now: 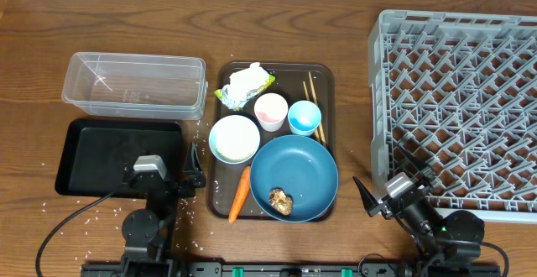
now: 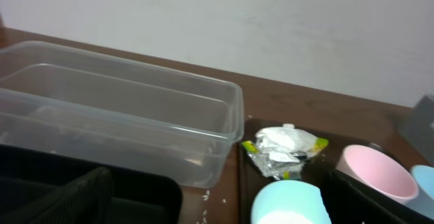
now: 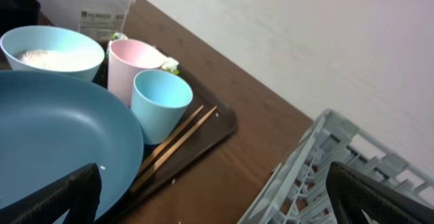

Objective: Sort waste into correct bins and load items into the dishwasher rack

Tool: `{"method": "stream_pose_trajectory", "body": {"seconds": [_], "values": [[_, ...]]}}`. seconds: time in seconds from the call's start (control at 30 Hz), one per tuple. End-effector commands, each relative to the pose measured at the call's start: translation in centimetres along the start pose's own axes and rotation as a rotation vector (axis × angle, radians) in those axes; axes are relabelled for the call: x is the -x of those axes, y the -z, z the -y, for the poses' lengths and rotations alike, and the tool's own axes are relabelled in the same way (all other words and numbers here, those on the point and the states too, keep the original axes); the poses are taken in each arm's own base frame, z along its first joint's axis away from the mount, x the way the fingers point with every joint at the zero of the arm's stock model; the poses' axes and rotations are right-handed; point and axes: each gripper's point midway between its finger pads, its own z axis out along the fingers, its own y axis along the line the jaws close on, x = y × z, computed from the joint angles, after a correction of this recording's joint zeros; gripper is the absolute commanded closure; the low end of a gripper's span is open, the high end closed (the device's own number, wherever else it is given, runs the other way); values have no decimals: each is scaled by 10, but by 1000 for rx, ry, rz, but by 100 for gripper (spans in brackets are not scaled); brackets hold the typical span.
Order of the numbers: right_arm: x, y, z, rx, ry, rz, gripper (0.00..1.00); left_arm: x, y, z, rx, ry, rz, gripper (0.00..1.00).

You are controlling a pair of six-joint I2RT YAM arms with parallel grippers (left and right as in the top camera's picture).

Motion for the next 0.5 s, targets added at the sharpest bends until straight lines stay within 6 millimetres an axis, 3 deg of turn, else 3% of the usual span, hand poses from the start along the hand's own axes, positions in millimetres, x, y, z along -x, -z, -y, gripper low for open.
{"method": "stream_pose_trajectory", "body": {"seconds": [0.0, 0.13, 0.33, 0.47], "values": [[11, 0, -9, 52, -8, 56, 1, -6, 0, 14, -86, -5, -19, 2], [36, 3, 2, 23, -154, 140, 1, 32, 11, 51, -282, -18, 85, 2], [84, 19, 21, -18, -245, 215, 1, 95, 27, 62, -285, -26, 174, 2], [108, 24, 30, -8, -321, 176, 1, 118, 26, 69, -271, -16, 62, 2]]}}
